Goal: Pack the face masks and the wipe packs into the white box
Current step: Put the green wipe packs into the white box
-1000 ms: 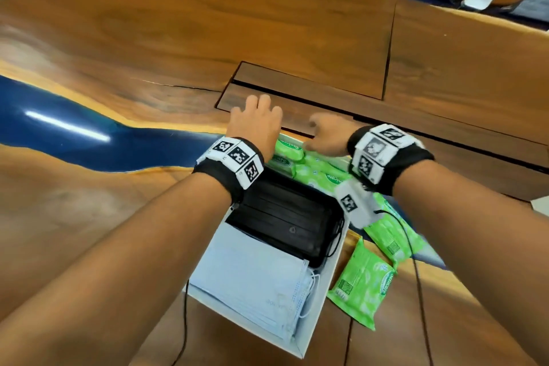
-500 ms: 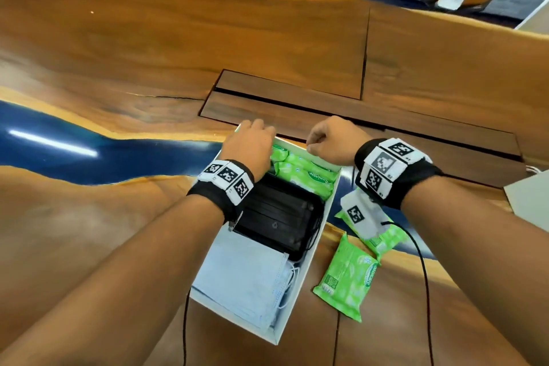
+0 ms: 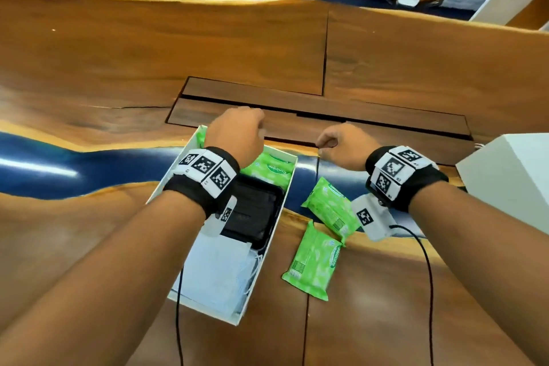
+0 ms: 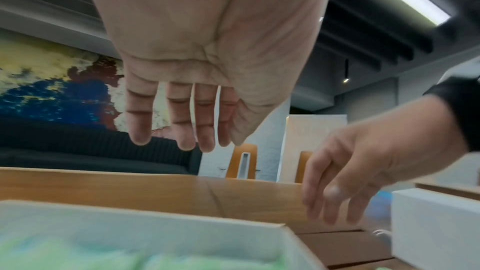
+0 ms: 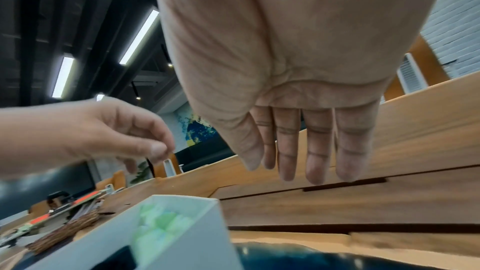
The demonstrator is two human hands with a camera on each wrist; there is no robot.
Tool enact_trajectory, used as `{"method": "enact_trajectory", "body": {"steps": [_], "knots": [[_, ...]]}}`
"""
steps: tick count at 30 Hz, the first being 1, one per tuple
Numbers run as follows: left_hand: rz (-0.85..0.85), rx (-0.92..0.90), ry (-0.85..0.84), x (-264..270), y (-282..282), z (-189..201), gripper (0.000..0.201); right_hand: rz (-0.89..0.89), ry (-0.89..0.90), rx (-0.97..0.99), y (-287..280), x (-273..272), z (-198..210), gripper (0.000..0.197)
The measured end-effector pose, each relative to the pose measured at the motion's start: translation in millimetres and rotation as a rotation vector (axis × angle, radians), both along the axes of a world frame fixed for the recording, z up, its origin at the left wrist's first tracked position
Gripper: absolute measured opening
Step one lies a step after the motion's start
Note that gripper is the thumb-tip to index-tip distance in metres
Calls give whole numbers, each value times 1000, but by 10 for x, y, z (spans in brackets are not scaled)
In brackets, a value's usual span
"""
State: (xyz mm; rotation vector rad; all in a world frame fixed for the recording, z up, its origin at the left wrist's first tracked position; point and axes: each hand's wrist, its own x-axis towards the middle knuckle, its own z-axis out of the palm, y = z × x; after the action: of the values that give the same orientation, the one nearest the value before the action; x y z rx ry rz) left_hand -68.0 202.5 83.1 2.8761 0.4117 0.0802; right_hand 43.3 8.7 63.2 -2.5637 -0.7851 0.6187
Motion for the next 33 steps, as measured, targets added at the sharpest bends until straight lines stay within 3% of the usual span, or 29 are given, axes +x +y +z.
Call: {"method": "enact_trajectory", "body": {"steps": [3,6,13,18,23,28,33], "knots": [[-122,-53,-55,135,-475,84,15,-76,30,-58,-429,80,-99,19],[-228,-84,-5,334,-1016,-29,16,-155,70,-135,-940,144,-220,24],[-367,-181,315,655,-2010,-637,39,-195,131,-293,-1819,175,-555,43],[-444,-144,446,950,-2576,-975,51,-253,133,-277,-2286,301,-801,59],[-461,-105,484,1244,-2899,-1243,66,-301,64,-233,-2533,429,-1006,60],[-399,-132,510,1478,-3028,-1451,88,-332,63,-294,-2645,487,-1239,94],[-315,-280,473,1546,-3045,-1539,84,-339,197,-298,-2554,503,-1319,81]]}}
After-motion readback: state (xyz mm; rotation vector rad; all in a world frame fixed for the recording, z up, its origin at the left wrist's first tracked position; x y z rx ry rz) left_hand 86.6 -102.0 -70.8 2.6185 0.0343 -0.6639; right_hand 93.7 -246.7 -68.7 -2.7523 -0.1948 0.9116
